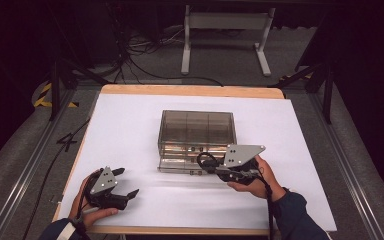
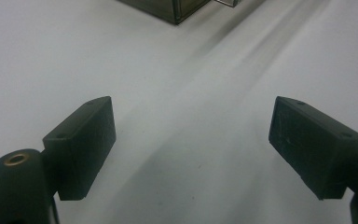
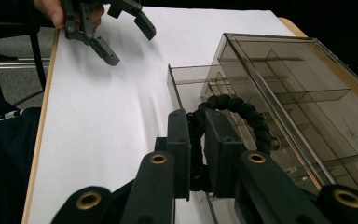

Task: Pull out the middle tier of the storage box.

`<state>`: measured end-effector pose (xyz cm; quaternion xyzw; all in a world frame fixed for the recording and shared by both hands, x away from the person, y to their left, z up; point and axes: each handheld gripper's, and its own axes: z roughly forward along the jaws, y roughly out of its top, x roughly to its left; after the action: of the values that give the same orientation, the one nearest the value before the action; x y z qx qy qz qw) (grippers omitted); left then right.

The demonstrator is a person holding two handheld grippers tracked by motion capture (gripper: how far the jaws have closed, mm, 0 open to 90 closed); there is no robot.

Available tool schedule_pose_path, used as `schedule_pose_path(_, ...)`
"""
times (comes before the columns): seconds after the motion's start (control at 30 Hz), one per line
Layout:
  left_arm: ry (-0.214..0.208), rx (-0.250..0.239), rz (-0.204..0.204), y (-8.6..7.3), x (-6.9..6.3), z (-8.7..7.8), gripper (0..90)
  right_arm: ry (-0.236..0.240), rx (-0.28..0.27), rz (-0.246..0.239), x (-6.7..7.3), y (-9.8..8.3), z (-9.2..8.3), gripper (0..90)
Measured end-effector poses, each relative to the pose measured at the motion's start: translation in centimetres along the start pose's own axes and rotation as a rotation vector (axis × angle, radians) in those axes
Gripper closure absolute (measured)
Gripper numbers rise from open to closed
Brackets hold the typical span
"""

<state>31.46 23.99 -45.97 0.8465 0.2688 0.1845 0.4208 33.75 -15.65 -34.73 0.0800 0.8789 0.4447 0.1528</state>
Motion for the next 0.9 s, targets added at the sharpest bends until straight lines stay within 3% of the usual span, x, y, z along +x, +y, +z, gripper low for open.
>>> schedule_pose_path(0.57, -0.001, -0.003, 0.001, 0.0, 0.0, 0.0, 15.4, 0.046, 0.114, 0.019, -1.2, 0.6, 3.6, 81.0)
schedule_pose_path(0.9, -0.005, 0.000, 0.004, 0.0, -0.1, 0.0, 15.4, 0.048, 0.183, 0.016, -1.5, 0.5, 5.2, 80.8)
